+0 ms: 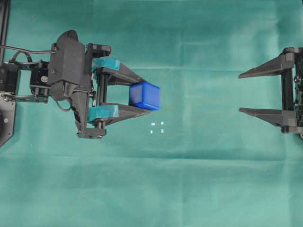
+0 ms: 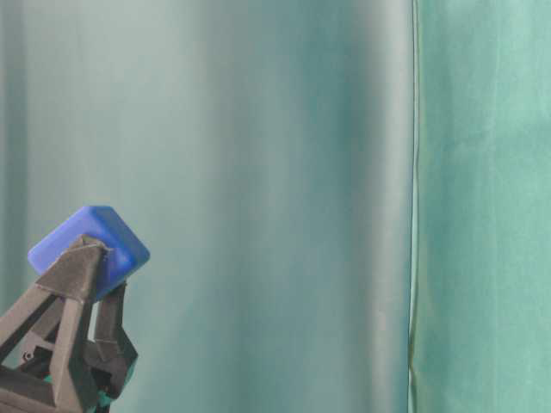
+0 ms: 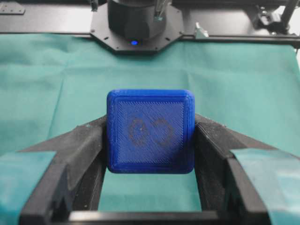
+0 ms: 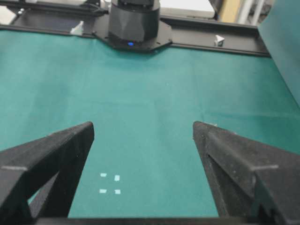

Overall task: Handover the blue block to the right arm after grasping it with the left arm, then place it in the designated position.
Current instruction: 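Rotate the left gripper to present the cube toward the right arm, then move the open right gripper toward the cube held by the left gripper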

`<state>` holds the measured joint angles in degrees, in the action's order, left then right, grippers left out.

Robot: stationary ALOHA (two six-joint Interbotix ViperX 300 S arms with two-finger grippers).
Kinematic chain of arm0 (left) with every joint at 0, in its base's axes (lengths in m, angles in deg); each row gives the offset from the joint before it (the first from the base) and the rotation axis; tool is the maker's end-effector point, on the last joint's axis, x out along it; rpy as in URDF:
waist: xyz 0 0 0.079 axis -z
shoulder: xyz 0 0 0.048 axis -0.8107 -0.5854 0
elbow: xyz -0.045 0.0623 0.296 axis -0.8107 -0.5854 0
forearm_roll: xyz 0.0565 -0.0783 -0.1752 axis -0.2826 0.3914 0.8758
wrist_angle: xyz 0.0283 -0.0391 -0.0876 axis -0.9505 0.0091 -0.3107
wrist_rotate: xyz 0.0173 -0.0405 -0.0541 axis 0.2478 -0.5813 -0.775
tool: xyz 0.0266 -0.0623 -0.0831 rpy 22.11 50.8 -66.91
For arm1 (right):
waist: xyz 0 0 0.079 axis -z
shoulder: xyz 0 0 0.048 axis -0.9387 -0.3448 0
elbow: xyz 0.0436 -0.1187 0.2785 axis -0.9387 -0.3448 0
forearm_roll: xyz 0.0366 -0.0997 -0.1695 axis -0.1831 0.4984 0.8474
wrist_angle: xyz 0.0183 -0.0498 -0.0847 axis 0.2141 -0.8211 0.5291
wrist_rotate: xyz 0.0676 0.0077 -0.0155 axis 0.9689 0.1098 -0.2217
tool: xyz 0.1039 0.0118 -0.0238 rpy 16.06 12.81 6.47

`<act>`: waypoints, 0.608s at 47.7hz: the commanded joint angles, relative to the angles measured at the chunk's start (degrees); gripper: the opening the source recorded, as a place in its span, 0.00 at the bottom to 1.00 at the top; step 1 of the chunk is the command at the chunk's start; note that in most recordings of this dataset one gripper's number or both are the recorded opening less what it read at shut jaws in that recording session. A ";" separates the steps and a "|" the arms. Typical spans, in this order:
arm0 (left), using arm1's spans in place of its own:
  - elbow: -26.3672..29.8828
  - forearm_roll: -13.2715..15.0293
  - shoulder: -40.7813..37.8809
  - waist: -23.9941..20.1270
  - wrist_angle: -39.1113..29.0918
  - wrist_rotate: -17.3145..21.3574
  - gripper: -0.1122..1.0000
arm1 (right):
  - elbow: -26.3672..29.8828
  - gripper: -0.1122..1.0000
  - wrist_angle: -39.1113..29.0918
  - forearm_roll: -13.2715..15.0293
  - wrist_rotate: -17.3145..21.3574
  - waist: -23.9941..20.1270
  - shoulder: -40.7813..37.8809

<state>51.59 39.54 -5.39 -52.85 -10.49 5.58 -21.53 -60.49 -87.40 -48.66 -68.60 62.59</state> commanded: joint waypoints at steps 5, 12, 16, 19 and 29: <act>0.70 0.00 1.23 0.09 0.53 0.09 0.52 | 1.67 0.94 0.35 1.14 -1.05 0.09 -0.18; 0.62 0.00 1.23 0.18 0.62 0.09 0.52 | 2.81 0.94 0.09 6.06 -3.25 0.09 0.00; 0.62 0.09 1.14 0.18 0.62 0.09 0.52 | 3.87 0.94 -0.35 8.70 -4.66 0.09 0.00; 0.70 0.09 1.14 0.09 0.62 0.09 0.52 | 4.83 0.94 -1.58 11.25 -6.15 0.09 0.00; 0.62 0.09 1.14 0.18 0.62 0.09 0.52 | 8.35 0.94 -4.92 19.25 -12.66 0.09 0.09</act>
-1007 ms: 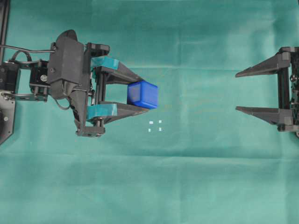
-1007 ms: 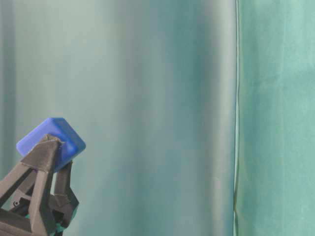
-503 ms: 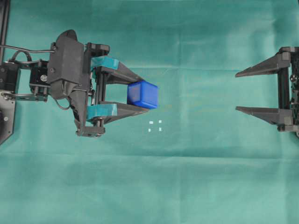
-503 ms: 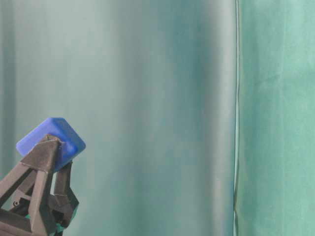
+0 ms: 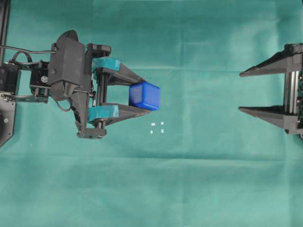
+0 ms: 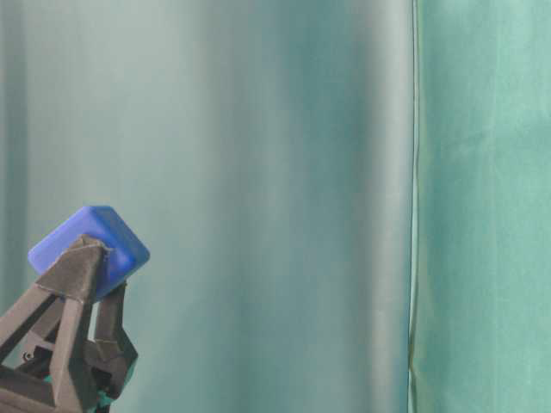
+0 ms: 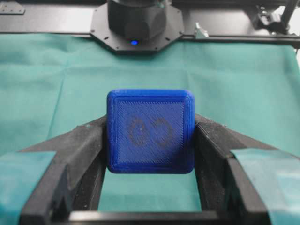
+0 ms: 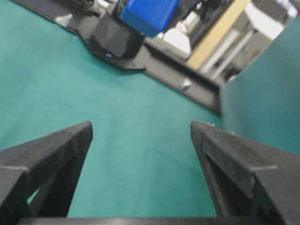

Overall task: Handover the blue block to the right arm after grasping it with the left arm, then place it in the designated position.
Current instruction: 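Move the open right gripper toward the cube held by the left gripper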

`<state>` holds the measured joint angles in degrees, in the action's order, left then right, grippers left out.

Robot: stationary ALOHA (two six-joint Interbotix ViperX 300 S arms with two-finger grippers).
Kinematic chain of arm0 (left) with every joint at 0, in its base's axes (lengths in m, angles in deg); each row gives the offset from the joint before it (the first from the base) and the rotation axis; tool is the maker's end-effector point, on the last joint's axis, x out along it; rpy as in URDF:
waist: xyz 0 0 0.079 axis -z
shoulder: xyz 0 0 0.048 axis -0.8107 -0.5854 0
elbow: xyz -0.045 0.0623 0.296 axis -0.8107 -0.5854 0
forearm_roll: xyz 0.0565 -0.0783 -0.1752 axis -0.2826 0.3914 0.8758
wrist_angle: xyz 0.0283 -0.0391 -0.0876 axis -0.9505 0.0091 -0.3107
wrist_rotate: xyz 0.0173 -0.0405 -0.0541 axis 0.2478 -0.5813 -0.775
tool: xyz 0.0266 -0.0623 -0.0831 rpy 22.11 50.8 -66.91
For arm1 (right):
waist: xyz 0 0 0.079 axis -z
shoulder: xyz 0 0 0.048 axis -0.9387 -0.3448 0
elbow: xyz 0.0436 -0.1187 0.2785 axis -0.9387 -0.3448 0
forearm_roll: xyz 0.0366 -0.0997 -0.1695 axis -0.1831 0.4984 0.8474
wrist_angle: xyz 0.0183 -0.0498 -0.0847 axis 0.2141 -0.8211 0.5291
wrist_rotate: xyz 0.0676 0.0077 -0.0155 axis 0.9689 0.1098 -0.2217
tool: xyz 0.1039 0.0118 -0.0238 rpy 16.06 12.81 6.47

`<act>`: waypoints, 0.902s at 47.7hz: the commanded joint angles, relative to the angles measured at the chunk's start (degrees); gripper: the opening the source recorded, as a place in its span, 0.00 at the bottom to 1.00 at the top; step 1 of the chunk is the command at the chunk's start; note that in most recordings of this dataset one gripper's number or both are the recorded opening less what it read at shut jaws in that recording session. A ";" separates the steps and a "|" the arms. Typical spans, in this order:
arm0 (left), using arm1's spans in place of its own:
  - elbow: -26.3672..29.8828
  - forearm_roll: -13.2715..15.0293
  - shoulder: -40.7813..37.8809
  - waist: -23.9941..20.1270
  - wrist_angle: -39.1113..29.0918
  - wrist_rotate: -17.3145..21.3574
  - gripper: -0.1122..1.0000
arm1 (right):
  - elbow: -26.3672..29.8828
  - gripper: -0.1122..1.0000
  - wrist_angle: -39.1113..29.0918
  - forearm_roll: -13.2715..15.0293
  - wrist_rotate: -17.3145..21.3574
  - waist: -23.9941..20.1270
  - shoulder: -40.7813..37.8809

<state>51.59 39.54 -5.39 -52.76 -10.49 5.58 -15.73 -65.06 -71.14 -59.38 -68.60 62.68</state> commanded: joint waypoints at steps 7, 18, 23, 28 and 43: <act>0.62 0.09 1.14 0.09 0.53 0.09 0.52 | 3.25 0.94 0.44 10.81 -7.73 0.09 0.00; 0.62 0.18 1.14 0.09 0.62 0.09 0.52 | 3.69 0.94 3.08 21.97 -15.73 0.09 0.00; 0.62 0.18 1.14 0.09 0.62 0.09 0.52 | 3.60 0.94 2.29 26.02 -18.11 0.09 -0.09; 0.62 0.18 1.23 0.09 0.53 0.09 0.52 | 3.69 0.93 1.14 28.39 -18.98 0.09 -0.18; 0.70 0.18 1.23 0.00 0.62 0.09 0.52 | 3.69 0.93 0.26 28.48 -18.98 0.09 -0.26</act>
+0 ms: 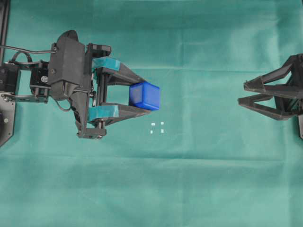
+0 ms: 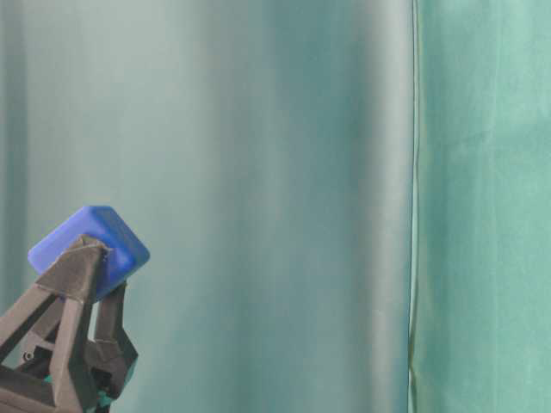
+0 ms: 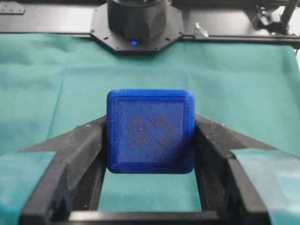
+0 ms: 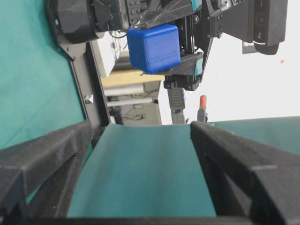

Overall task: Handover the blue block to the right arm after grasping it with the left arm, then place it in the designated position.
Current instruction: 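Move the open right gripper toward the cube held by the left gripper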

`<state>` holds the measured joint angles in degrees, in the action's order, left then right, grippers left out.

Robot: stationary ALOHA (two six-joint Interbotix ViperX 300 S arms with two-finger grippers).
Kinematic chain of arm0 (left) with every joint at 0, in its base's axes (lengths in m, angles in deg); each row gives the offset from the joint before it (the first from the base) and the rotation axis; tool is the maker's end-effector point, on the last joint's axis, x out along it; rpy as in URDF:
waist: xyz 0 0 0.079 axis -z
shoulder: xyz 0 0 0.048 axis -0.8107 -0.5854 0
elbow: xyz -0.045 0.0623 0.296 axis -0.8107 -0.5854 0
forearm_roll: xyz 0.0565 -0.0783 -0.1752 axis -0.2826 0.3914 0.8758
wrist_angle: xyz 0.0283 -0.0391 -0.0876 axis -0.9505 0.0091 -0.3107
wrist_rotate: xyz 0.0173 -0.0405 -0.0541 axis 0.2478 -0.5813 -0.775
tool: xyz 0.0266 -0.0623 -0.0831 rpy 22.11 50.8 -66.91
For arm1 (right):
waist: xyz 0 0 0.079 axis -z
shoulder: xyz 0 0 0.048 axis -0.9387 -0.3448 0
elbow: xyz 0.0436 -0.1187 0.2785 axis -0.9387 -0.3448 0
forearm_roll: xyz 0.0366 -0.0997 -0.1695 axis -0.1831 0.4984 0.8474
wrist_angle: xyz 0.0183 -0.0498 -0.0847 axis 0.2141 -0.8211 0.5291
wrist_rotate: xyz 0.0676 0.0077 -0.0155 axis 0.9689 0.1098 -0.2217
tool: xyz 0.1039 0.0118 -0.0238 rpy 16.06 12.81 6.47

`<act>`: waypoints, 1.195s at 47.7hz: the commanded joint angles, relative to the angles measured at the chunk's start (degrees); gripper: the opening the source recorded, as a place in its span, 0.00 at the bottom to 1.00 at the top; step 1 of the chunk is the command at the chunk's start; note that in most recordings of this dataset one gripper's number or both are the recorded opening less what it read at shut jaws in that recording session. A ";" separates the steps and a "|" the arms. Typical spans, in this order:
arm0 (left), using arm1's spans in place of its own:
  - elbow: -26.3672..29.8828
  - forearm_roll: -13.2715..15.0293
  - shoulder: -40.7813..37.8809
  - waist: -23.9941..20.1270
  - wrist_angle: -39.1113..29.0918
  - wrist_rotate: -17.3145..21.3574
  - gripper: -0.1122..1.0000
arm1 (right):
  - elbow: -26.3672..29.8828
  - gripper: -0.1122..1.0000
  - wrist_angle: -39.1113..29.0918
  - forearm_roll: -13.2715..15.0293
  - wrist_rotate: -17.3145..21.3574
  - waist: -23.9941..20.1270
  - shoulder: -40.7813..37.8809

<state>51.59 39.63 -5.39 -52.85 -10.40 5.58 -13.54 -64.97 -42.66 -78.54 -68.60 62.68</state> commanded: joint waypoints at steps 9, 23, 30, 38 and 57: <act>0.70 0.09 1.14 -0.09 0.53 0.09 0.52 | 1.49 0.93 0.18 0.00 0.35 0.09 -0.26; 0.70 0.09 1.14 -0.09 0.53 0.09 0.52 | 1.49 0.93 0.18 0.00 0.35 0.09 -0.26; 0.70 0.09 1.23 -0.18 0.44 0.09 0.52 | 1.49 0.93 0.26 0.00 0.44 0.09 -0.26; 0.70 0.09 1.23 -0.18 0.44 0.09 0.52 | 1.49 0.93 0.26 0.00 0.44 -0.18 -0.26; 0.70 0.09 1.23 -0.09 0.53 0.09 0.52 | 1.49 0.93 0.18 -0.09 0.44 -0.26 -0.44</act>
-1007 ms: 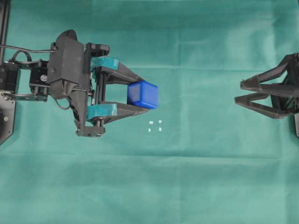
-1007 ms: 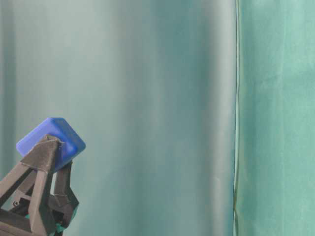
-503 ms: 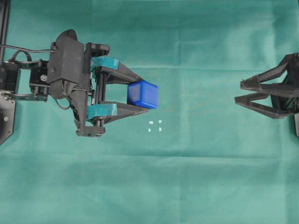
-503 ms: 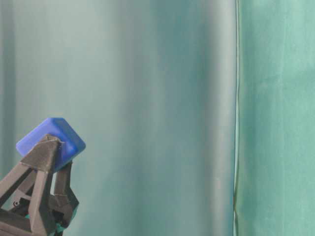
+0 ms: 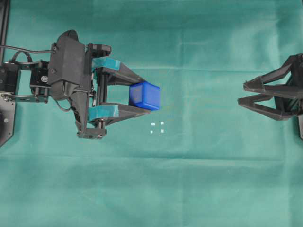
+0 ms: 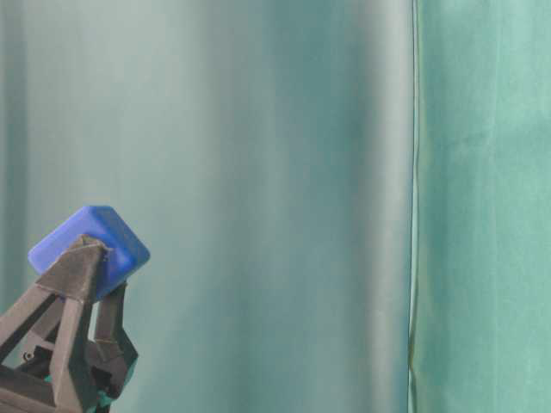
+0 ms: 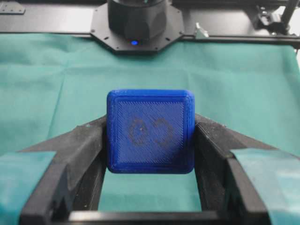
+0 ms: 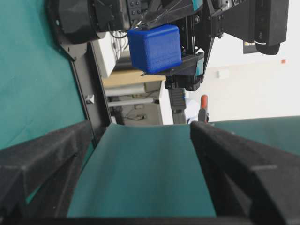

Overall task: Handover the blue block to the right arm after grasping it with the left arm, then place it in the designated position.
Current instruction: 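Move the open right gripper toward the cube held by the left gripper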

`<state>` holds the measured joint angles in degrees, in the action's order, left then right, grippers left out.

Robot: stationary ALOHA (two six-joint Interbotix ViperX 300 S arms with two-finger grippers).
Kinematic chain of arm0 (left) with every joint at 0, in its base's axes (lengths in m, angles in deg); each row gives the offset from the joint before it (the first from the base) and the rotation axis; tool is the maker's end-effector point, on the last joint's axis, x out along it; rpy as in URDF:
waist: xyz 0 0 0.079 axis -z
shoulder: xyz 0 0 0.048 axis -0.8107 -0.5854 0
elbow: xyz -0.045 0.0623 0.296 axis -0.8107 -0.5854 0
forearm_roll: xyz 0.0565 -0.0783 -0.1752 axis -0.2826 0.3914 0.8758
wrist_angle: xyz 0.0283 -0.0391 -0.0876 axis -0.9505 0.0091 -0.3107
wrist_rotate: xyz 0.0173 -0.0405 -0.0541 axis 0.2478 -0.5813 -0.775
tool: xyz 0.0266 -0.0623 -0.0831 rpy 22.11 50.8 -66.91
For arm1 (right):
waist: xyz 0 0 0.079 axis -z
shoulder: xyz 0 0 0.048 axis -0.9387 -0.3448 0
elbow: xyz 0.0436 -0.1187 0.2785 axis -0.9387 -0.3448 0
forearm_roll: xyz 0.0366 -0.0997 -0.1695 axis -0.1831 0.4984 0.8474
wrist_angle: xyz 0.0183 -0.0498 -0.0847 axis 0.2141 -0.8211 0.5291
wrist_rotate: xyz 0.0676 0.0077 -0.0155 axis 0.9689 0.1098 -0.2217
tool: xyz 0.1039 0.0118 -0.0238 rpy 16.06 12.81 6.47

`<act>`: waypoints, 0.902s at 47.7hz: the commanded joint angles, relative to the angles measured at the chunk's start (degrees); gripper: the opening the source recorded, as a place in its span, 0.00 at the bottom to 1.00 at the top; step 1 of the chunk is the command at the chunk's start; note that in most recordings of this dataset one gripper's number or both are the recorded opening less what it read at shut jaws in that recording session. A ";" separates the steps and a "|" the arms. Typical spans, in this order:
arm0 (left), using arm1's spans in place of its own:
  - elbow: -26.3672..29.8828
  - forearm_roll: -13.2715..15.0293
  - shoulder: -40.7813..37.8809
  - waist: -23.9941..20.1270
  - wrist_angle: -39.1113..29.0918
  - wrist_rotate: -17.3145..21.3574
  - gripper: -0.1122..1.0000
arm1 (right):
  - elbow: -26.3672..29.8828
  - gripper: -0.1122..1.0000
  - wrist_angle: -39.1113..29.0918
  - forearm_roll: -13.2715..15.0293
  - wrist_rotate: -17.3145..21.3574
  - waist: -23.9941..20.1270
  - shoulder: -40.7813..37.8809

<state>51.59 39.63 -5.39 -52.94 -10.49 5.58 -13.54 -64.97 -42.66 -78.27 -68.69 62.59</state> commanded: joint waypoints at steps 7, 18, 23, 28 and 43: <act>0.79 0.09 1.23 -0.09 0.53 0.09 0.52 | 1.49 0.93 0.18 -0.09 0.18 -0.18 -0.44; 0.79 0.09 1.23 0.00 0.53 0.09 0.52 | 1.85 0.93 0.44 -0.09 0.26 -0.18 -1.32; 0.79 0.09 1.23 -0.09 0.62 0.09 0.52 | 2.64 0.93 0.44 -0.09 0.18 -0.18 -2.81; 0.79 0.09 1.23 -0.09 0.53 0.09 0.52 | 3.60 0.93 0.44 -0.09 0.26 -0.18 -4.66; 0.79 0.09 1.23 -0.09 0.53 0.09 0.52 | 7.91 0.93 0.62 -0.53 1.23 -0.18 -10.99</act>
<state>51.59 39.63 -5.39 -52.85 -10.40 5.58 -8.35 -64.88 -42.93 -77.48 -68.77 52.66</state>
